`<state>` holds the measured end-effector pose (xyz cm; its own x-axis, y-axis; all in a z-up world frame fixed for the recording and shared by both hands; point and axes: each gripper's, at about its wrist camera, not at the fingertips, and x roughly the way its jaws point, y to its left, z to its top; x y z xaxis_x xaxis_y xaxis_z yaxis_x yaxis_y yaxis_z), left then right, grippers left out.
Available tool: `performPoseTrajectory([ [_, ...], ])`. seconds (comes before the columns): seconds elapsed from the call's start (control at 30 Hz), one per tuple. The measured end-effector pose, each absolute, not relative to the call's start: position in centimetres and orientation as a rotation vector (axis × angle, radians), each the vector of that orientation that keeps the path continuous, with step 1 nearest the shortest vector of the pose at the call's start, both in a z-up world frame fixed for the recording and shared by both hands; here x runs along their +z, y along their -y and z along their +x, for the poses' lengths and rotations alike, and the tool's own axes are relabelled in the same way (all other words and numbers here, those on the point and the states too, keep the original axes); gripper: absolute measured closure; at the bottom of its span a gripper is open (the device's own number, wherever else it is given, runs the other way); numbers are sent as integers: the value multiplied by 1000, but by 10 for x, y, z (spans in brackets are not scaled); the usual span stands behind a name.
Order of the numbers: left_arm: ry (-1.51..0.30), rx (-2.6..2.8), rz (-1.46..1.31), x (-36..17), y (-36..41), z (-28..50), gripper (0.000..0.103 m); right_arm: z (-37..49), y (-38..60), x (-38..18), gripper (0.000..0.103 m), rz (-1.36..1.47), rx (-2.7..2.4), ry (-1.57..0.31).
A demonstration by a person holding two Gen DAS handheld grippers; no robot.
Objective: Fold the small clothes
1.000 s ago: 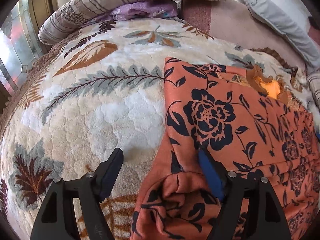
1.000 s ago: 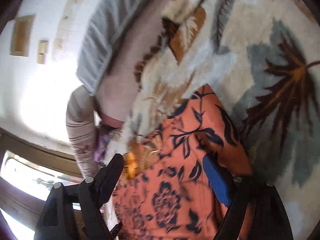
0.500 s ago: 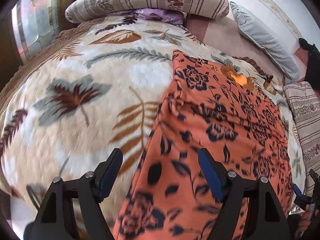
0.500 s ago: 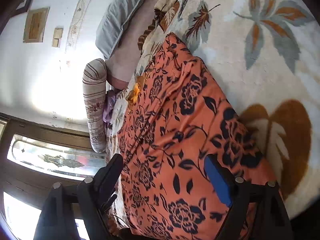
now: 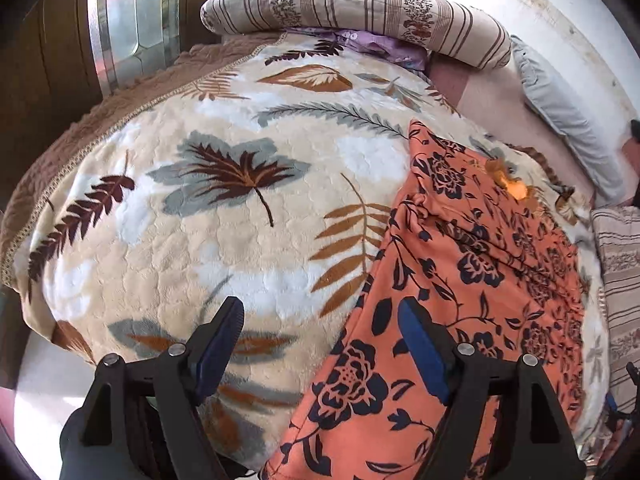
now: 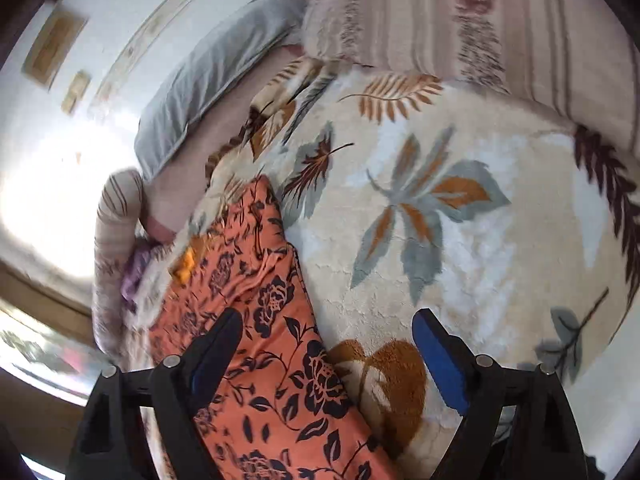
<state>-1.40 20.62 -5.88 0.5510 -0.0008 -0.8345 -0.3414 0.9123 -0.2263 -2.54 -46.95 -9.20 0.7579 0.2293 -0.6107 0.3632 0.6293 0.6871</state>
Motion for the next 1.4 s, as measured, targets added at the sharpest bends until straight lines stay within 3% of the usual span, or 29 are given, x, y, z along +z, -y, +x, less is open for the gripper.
performPoseTrajectory([
  [0.13,-961,246,-397,-55,-220,-18,23,-64,522,-68,14,905,-207,-627],
  [0.47,-939,294,-473,-48,-247,-33,23,-95,600,-35,14,1005,-381,-598],
  [0.8,-906,258,-392,-42,-228,-48,23,-119,491,-35,14,872,-63,-549],
  [0.97,-875,241,-396,-33,-228,-57,23,-117,484,-38,14,872,-25,-561],
  [1.13,-858,246,-436,-33,-232,-68,23,-124,525,-24,13,860,-182,-438],
  [1.23,-885,234,-425,-44,-226,-74,23,-121,532,-41,13,985,-99,-489],
  [1.4,-938,197,-417,-60,-211,-77,23,-103,478,-59,13,918,115,-645],
])
